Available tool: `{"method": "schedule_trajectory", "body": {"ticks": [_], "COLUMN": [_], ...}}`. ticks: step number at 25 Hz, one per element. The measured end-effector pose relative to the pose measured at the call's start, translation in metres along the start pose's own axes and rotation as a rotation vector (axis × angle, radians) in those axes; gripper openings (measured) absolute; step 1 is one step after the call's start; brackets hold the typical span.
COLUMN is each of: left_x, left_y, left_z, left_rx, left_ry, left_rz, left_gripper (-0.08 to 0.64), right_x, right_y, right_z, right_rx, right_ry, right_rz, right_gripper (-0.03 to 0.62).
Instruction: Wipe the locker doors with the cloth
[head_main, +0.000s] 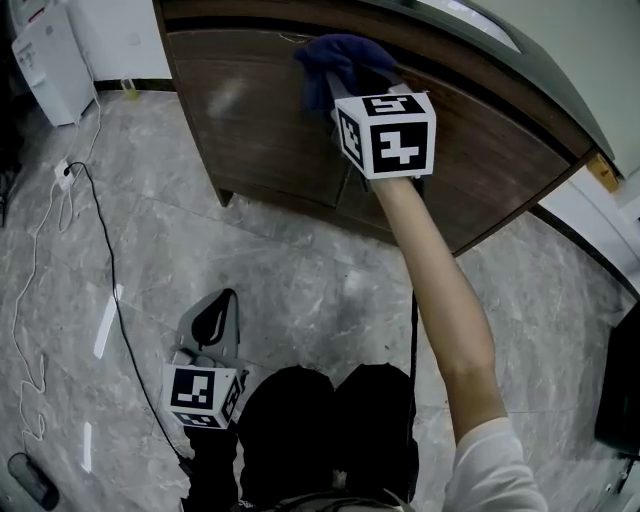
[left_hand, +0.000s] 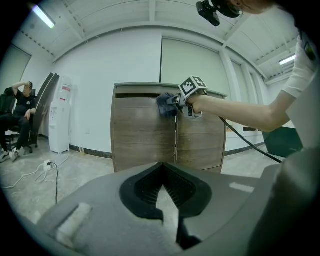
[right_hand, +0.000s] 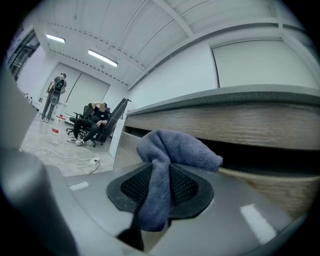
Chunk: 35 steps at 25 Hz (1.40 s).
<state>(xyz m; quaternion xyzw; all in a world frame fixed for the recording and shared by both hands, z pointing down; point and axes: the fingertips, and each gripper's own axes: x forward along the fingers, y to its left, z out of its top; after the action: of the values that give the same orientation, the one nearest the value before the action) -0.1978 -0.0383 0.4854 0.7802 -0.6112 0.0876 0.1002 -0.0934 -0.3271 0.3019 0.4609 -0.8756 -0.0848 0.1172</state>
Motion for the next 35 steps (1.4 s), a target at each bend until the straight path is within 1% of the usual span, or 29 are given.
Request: {"method": "schedule_trajectory", "body": {"ticks": [3,7,16,21,27,30,35], "left_x": [-0.002,-0.004,-0.008,-0.009,-0.012,-0.014,-0.017], "left_y": [0.003,0.007,0.018,0.024,0.028,0.031,0.037], "left_z": [-0.002,-0.004,-0.01,-0.013,-0.013,-0.014,-0.016], "left_rx": [-0.003,-0.005,-0.008,-0.011,-0.009,-0.006,-0.004], "left_ry": [0.001,0.005,0.013,0.02,0.021,0.026,0.033], "left_rz": [0.005,0.011,0.027,0.033,0.044,0.05,0.064], "left_gripper": [0.0,0.0,0.001,0.0,0.0,0.001,0.0], "right_x": [0.002,0.008,0.026,0.033,0.041,0.047,0.053], "right_y": [0.003,0.01,0.039,0.052,0.068,0.077,0.086], "right_z": [0.006,-0.008,-0.076,-0.114,-0.166,-0.188,-0.213], "right_rx": [0.001,0.014,-0.02,0.0,0.05,0.043,0.036], "right_ry": [-0.013,-0.004,0.089,0.139,0.21,0.236,0.261], "right_rz": [-0.005,0.0,0.024,0.041,0.061,0.068,0.079], "right_gripper": [0.106,0.107,0.106,0.106,0.106,0.106,0.104]}}
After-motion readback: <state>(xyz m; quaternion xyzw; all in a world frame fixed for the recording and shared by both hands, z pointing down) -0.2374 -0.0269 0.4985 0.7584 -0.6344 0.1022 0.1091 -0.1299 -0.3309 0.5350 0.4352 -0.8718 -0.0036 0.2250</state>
